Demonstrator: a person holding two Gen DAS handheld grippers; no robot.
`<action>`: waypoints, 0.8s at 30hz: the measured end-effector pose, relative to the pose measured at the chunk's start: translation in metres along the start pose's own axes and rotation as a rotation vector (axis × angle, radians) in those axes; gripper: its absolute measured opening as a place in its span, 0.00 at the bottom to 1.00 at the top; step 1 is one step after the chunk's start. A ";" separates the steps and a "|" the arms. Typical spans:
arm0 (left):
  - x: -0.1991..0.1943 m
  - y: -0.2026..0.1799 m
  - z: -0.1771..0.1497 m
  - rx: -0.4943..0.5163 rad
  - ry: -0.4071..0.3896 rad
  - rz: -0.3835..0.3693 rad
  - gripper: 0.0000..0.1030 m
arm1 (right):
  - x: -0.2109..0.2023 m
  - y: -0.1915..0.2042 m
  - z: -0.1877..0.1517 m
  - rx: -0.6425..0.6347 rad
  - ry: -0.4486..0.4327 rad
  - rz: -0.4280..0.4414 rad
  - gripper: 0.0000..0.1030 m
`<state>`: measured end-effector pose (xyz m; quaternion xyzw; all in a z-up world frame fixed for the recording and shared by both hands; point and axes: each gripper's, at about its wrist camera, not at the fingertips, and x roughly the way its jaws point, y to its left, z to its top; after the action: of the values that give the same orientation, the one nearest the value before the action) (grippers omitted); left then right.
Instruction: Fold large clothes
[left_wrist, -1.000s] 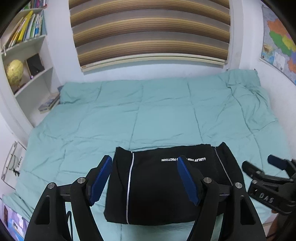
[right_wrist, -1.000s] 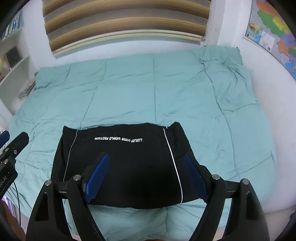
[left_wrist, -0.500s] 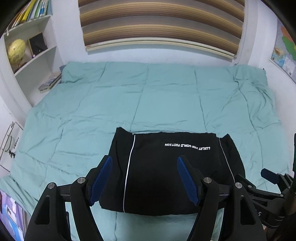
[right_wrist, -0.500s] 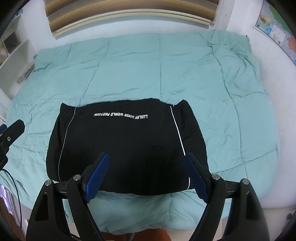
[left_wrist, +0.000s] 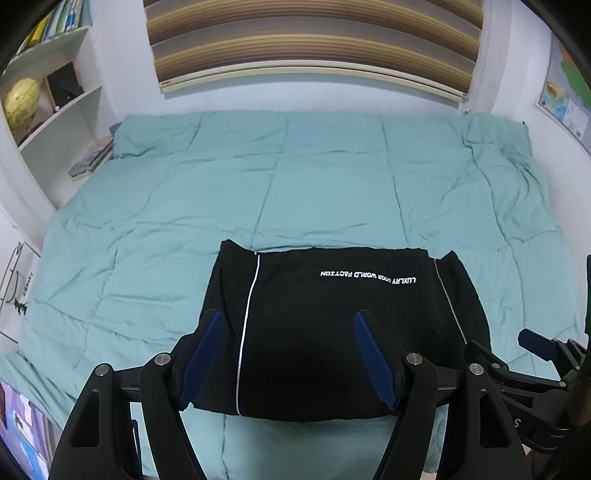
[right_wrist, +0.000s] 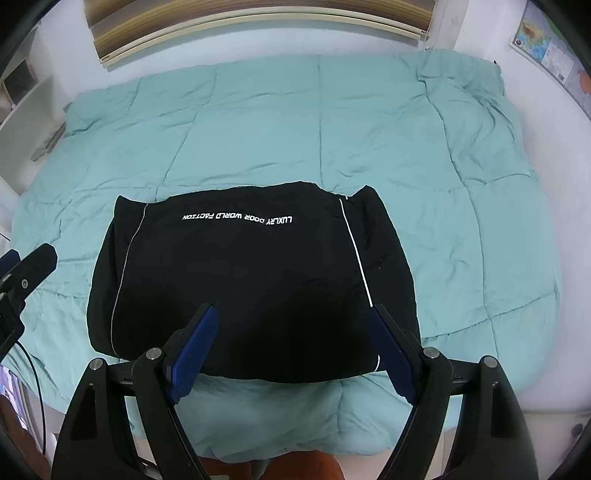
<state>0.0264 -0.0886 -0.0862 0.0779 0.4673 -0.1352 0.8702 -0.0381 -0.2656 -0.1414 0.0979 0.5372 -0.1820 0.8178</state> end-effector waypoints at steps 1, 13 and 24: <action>0.000 -0.001 0.000 0.002 0.001 0.000 0.72 | 0.001 0.000 0.000 0.001 0.002 0.001 0.82; 0.002 -0.001 0.002 0.011 0.009 0.009 0.72 | 0.004 0.003 0.002 0.004 0.018 0.022 0.82; 0.003 -0.002 0.002 0.032 0.001 0.027 0.72 | 0.006 0.006 0.001 0.002 0.025 0.016 0.82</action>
<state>0.0287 -0.0920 -0.0875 0.0983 0.4645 -0.1312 0.8703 -0.0325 -0.2621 -0.1469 0.1054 0.5464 -0.1748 0.8122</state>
